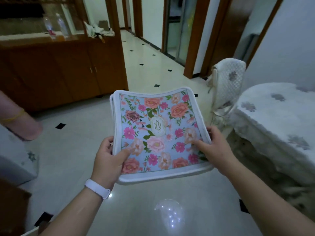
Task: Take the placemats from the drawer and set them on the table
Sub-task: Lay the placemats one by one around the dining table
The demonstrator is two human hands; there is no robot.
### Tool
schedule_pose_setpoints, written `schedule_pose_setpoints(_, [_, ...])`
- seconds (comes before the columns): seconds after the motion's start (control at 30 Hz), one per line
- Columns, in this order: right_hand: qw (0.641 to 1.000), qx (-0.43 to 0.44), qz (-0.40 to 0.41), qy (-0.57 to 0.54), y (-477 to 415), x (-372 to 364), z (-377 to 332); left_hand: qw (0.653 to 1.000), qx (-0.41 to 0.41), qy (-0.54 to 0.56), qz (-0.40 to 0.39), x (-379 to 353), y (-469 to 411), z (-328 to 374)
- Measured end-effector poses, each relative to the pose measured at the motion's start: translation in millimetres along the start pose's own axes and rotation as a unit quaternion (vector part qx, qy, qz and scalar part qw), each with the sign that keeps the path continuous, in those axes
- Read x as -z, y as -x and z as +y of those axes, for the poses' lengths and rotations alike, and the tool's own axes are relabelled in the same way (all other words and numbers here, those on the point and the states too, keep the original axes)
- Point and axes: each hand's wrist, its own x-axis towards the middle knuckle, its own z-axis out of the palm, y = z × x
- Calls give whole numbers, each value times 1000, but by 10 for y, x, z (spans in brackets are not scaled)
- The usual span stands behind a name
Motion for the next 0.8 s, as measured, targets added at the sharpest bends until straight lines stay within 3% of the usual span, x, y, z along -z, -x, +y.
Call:
schedule_pose_setpoints(0.37, [988,-51,144,-32,59,1694,736,987,11,-39,-158,-1983,-24,-114])
schedule_pose_setpoints(0.8, [935,-161,316,2,-170,2540,1236,936,66,-53,-342,-3663,-667,-609])
